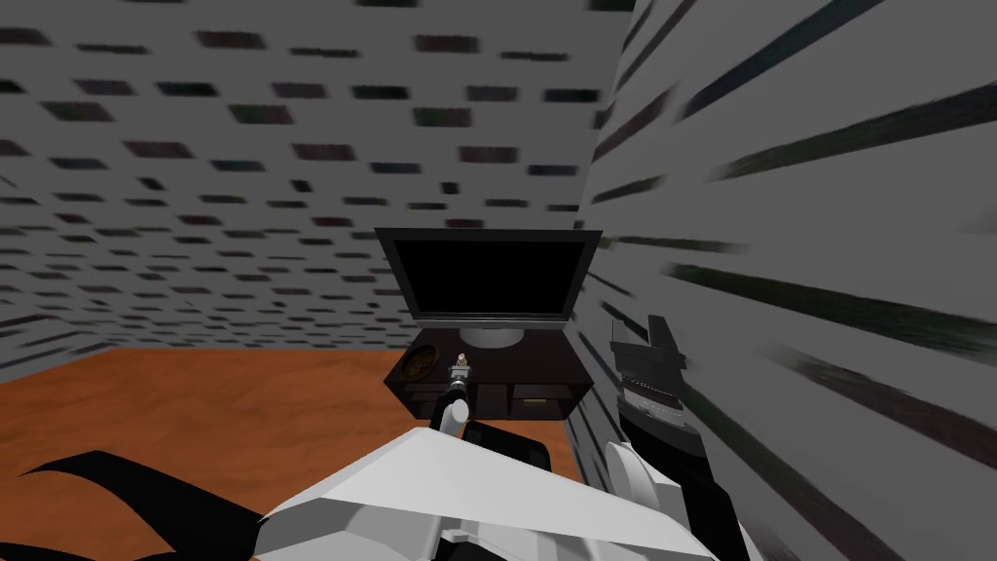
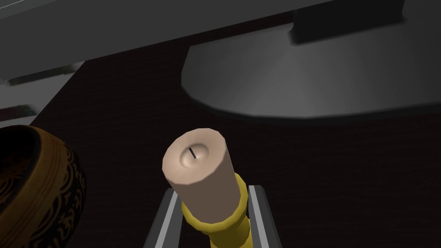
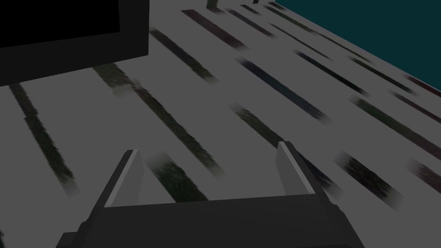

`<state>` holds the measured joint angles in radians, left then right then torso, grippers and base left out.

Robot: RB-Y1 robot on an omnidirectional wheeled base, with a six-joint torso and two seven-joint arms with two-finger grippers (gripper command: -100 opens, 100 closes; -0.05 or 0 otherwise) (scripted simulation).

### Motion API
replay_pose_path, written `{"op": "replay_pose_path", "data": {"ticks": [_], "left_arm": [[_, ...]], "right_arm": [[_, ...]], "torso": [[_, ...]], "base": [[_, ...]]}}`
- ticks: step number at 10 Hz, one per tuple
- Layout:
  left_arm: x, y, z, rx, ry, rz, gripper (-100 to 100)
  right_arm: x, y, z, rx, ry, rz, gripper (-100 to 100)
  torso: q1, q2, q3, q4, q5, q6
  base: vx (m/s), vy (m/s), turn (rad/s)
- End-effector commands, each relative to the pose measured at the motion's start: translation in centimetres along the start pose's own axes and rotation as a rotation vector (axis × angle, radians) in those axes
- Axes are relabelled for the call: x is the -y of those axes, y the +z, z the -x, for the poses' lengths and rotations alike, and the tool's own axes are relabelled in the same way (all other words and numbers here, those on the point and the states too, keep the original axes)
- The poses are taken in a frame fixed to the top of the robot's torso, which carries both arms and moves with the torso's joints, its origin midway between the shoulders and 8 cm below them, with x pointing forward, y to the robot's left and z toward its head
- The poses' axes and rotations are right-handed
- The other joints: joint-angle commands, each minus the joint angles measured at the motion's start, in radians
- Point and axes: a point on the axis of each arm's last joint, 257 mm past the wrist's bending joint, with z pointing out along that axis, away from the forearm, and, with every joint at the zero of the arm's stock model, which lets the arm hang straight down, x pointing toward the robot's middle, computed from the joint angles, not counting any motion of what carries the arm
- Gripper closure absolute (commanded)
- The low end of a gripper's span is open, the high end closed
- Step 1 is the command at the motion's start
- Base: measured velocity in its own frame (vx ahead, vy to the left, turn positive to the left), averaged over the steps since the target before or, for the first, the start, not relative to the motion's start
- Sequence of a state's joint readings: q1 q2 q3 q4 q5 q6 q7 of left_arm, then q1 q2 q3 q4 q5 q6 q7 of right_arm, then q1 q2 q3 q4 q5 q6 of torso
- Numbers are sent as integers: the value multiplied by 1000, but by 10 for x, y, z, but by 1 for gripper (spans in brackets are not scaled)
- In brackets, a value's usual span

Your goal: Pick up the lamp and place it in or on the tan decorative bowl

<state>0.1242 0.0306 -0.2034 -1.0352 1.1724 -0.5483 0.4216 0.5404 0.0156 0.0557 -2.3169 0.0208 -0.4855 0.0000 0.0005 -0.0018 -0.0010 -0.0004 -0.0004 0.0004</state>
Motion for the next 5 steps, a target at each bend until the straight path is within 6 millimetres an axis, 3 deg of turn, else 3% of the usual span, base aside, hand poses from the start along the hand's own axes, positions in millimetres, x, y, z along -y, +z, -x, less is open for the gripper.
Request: {"op": "replay_pose_path", "data": {"ticks": [1, 2, 3, 4, 5], "left_arm": [[-2, -4, 3, 11, -10, 1, 100], [-2, -3, 2, 6, -4, 1, 100], [-2, -3, 2, 7, -4, 2, 0], [23, 0, 4, -6, 31, -30, 100], [32, 0, 4, -12, 41, -45, 100]], "right_arm": [[0, 0, 0, 0, 0, 0, 0], [0, 0, 0, 0, 0, 0, 0], [0, 0, 0, 0, 0, 0, 0], [0, 0, 0, 0, 0, 0, 0], [0, 0, 0, 0, 0, 0, 0]], "torso": [[0, 0, 0, 0, 0, 0], [0, 0, 0, 0, 0, 0], [0, 1, 0, 0, 0, 0], [-1, 1, 0, 0, 0, 0], [-3, 7, 3, 1, -1, -1]], "base": [[14, 10, 6], [0, 0, 0], [0, 0, 0], [-106, -55, -53], [-164, -103, -36]]}}
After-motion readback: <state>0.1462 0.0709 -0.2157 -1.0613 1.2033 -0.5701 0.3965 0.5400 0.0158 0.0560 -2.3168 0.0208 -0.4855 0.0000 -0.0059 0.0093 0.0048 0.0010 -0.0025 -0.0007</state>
